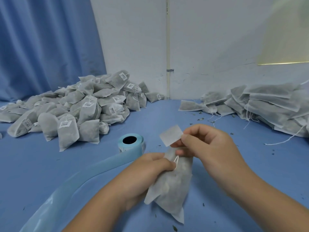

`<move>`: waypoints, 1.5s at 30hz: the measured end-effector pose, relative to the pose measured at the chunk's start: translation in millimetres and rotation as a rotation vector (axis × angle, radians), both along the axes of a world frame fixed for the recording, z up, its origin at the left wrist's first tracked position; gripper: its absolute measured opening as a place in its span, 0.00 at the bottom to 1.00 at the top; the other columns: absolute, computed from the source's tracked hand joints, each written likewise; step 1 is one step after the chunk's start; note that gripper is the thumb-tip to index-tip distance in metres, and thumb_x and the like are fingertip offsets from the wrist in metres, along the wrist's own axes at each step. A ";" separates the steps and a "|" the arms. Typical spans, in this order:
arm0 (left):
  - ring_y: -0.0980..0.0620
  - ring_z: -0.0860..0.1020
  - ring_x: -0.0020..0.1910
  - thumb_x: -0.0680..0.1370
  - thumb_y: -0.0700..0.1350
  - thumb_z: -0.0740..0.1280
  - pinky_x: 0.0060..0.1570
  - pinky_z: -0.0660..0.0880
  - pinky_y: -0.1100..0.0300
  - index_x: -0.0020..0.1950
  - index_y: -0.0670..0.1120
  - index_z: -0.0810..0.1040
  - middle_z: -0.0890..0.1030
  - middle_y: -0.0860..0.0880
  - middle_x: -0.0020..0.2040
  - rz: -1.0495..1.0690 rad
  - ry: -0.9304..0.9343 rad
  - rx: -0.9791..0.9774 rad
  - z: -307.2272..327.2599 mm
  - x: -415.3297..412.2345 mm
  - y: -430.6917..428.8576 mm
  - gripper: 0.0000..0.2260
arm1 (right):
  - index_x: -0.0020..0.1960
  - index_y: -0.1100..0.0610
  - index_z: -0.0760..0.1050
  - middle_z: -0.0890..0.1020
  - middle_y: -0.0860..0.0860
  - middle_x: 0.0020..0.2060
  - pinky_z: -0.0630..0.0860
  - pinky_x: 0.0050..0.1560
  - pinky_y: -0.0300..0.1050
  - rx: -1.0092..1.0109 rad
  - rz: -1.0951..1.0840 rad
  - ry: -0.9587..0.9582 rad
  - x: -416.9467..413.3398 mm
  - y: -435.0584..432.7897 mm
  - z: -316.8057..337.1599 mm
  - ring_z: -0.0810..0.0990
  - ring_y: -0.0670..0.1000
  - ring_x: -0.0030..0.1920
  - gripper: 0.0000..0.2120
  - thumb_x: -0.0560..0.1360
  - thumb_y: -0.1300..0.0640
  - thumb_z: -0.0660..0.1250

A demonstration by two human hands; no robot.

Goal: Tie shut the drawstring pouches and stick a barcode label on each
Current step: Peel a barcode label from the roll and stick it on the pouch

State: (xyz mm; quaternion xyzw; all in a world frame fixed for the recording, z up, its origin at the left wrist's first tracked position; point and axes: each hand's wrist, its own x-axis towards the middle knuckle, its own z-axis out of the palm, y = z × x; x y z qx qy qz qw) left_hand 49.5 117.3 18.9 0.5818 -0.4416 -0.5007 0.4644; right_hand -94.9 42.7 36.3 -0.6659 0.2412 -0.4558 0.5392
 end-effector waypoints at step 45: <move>0.52 0.82 0.42 0.77 0.44 0.69 0.43 0.76 0.61 0.48 0.45 0.85 0.86 0.46 0.46 0.219 0.140 -0.242 -12.0 0.8 -8.6 0.06 | 0.52 0.45 0.78 0.77 0.39 0.52 0.75 0.53 0.41 -0.673 -0.173 0.319 -17.4 -9.6 -26.0 0.77 0.42 0.55 0.09 0.73 0.53 0.69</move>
